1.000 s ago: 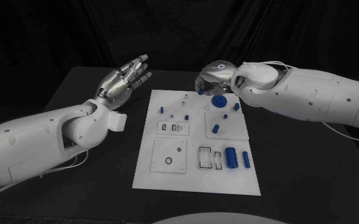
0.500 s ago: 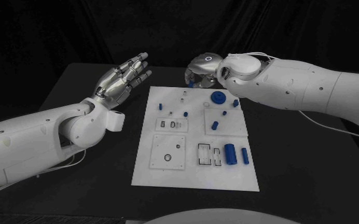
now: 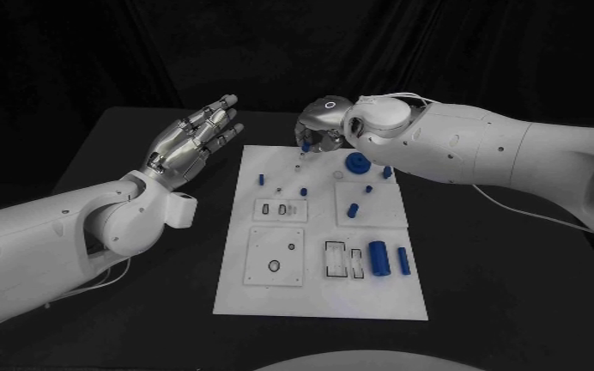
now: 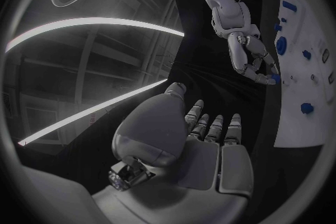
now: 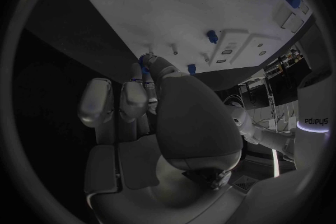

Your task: Assemble the parts on the task board

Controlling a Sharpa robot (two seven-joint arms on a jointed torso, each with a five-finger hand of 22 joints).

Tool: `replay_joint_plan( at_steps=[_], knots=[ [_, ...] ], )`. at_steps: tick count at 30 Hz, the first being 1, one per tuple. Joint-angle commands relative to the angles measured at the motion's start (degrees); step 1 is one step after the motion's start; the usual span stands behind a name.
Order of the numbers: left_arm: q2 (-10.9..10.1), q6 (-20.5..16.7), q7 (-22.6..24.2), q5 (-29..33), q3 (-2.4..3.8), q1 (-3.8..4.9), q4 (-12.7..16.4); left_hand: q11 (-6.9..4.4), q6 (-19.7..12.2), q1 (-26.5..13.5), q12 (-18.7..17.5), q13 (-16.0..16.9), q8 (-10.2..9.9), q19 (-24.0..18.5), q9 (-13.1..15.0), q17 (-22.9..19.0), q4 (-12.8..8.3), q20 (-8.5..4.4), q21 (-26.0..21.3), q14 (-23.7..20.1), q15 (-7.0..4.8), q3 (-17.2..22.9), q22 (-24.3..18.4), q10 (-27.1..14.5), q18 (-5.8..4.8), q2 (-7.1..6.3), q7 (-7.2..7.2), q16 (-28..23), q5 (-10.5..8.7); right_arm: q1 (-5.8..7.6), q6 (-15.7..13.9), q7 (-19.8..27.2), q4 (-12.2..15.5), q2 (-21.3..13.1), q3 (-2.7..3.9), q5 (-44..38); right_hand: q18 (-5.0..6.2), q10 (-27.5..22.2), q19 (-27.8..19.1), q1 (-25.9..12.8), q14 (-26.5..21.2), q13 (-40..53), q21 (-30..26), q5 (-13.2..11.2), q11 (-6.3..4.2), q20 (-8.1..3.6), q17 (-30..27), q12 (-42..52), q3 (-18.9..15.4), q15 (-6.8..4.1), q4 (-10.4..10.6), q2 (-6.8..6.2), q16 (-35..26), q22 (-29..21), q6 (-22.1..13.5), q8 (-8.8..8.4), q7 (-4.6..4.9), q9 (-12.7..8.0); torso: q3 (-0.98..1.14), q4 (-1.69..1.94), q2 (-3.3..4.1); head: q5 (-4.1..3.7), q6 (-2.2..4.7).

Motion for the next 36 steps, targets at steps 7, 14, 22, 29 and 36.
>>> replay_joint_plan(
  at_steps=[7, 14, 22, 29, 36],
  knots=[
    [0.38, 1.52, 4.34, -0.68, 0.05, -0.02, -0.33, 0.59, -0.11, 0.76, -0.06, 0.00, 0.13, 0.15, 0.03, -0.08, -0.44, 0.52, -0.20, 0.18, 0.54, 0.31, -0.06, -0.01, 0.77, 0.08, 0.03, -0.21, 0.19, -0.49, 0.94, -1.48, -0.20, 0.35, 0.02, -0.07, -0.31, -0.14, -0.17, -0.45, -0.30, -0.07, -0.09, -0.24, 0.44, 0.22, 0.00, -0.36, 0.43, 0.42, -0.18, -0.20, -0.11, 0.06, -0.32, -0.11, -0.06, 3.75, 0.02, 0.12, 0.54, -0.77, 0.62],
    [0.18, 1.62, 4.16, -0.69, 0.05, -0.02, -0.30, 0.65, -0.07, 0.79, -0.05, 0.01, 0.14, 0.15, 0.04, -0.08, -0.56, 0.65, -0.20, 0.18, 0.71, 0.44, -0.06, 0.01, 0.77, 0.11, 0.07, -0.21, 0.19, -0.56, 1.59, -2.04, -0.25, 0.35, 0.02, -0.07, -0.24, -0.23, -0.44, -0.39, -0.49, -0.11, -0.34, -0.20, 0.52, 0.29, -0.32, -0.55, 0.59, 0.49, -0.28, -0.26, -0.30, -0.20, -0.46, -0.19, -0.07, 3.83, -0.04, 0.24, 0.49, -0.70, 0.72],
    [0.30, 1.78, 4.10, -0.69, 0.05, -0.03, -0.56, 0.65, -0.07, 0.79, -0.05, 0.01, 0.14, 0.15, 0.04, -0.08, -0.56, 0.65, -0.20, 0.18, 0.71, 0.44, -0.06, 0.01, 0.77, 0.11, 0.07, -0.21, 0.19, -0.70, 2.34, -2.55, -0.41, 0.38, 0.02, -0.07, -0.19, -0.45, -0.73, -0.43, -0.82, -0.18, -0.56, -0.21, 0.66, 0.42, -0.66, -0.87, 0.83, 0.63, -0.33, -0.28, -0.54, -0.35, -0.71, -0.33, -0.04, 3.95, -0.21, 0.13, 0.31, -0.73, 0.47],
    [0.52, 2.01, 4.02, -0.69, 0.05, -0.03, -0.81, 0.67, -0.13, 0.79, -0.06, 0.00, 0.13, 0.15, 0.04, -0.08, -0.61, 0.73, -0.20, 0.18, 0.81, 0.51, -0.06, -0.01, 0.76, 0.12, 0.09, -0.21, 0.18, -0.94, 2.60, -2.61, -0.69, 0.67, 0.02, -0.07, -0.14, -0.69, -0.98, -0.56, -1.04, -0.24, -0.75, -0.30, 0.78, 0.52, -0.80, -1.15, 0.96, 0.73, -0.33, -0.32, -0.65, -0.48, -0.91, -0.44, -0.02, 4.04, -0.24, 0.12, 0.26, -0.69, 0.22],
    [0.63, 2.14, 3.86, -0.69, 0.05, -0.03, -1.03, 0.71, -0.08, 0.77, -0.06, 0.00, 0.15, 0.15, 0.05, -0.08, -0.65, 0.81, -0.20, 0.18, 0.89, 0.61, -0.06, -0.02, 0.75, 0.19, 0.13, -0.21, 0.16, -1.19, 2.60, -2.56, -0.78, 0.91, 0.02, -0.07, -0.10, -0.83, -1.18, -0.69, -1.25, -0.27, -0.89, -0.59, 0.86, 0.62, -0.96, -1.37, 1.10, 0.83, -0.32, -0.35, -0.76, -0.54, -1.27, -0.64, -0.07, 4.11, -0.24, 0.04, 0.35, -0.49, 0.05]
  ],
)
